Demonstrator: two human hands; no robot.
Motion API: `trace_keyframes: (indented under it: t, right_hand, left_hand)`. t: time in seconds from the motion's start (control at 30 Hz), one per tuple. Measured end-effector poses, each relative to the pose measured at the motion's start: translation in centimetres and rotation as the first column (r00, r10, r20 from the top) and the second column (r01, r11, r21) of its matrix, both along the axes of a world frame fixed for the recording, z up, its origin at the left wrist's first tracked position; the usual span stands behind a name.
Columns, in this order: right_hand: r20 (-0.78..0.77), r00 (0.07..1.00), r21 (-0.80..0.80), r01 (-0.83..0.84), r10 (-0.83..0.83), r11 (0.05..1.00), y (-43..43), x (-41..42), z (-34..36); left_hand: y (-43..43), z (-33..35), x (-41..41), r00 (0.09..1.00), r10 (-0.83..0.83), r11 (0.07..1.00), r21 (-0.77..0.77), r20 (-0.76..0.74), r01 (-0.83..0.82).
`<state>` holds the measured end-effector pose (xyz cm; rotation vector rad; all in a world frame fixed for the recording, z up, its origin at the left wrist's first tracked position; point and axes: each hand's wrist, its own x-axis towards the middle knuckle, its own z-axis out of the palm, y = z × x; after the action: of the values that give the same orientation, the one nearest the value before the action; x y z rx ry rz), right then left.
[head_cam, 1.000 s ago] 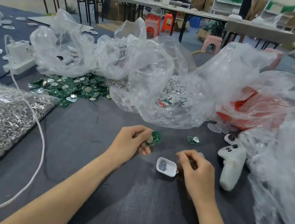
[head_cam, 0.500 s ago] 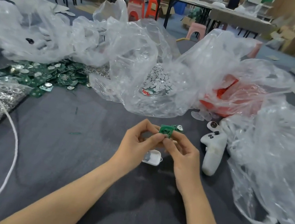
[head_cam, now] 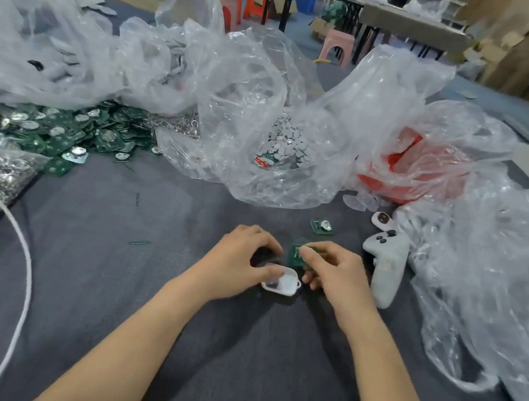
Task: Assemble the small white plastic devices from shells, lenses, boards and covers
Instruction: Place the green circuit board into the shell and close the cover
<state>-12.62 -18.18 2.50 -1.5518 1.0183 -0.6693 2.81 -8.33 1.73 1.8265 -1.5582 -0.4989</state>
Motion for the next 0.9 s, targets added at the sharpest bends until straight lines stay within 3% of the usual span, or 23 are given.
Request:
trace_keyframes:
  t: [0.13,0.23,0.33,0.43,0.7,0.9]
  right_hand:
    - [-0.336,0.930,0.081,-0.131,0.150,0.988,-2.2,0.8,2.1]
    - [-0.601,0.771,0.069,-0.213,0.211,0.975,-3.6,1.8,3.9]
    - [-0.735,0.632,0.073,-0.287,0.246,0.955,-3.9,3.1,5.1]
    - [-0.793,0.559,0.059,-0.322,0.240,0.945,-3.7,4.0,5.5]
    - [-0.802,0.549,0.070,-0.307,0.237,0.949,-3.5,4.0,5.7]
    - [-0.885,0.409,0.059,-0.375,0.222,0.925,-2.7,5.5,6.2]
  left_hand:
    - [0.1,-0.1,0.0,0.998,-0.030,1.000,0.010,0.050,0.029]
    - [0.0,-0.2,0.0,0.998,-0.035,0.999,0.038,0.054,0.033]
    - [-0.1,-0.2,0.1,0.998,-0.030,0.999,0.034,0.056,0.028]
    - [-0.1,-0.3,0.1,0.999,-0.025,0.999,0.029,0.049,0.023]
    - [-0.2,-0.3,0.2,0.997,-0.032,0.999,0.034,0.074,0.029]
    - [-0.1,-0.6,0.1,0.997,-0.025,1.000,0.004,0.068,0.025]
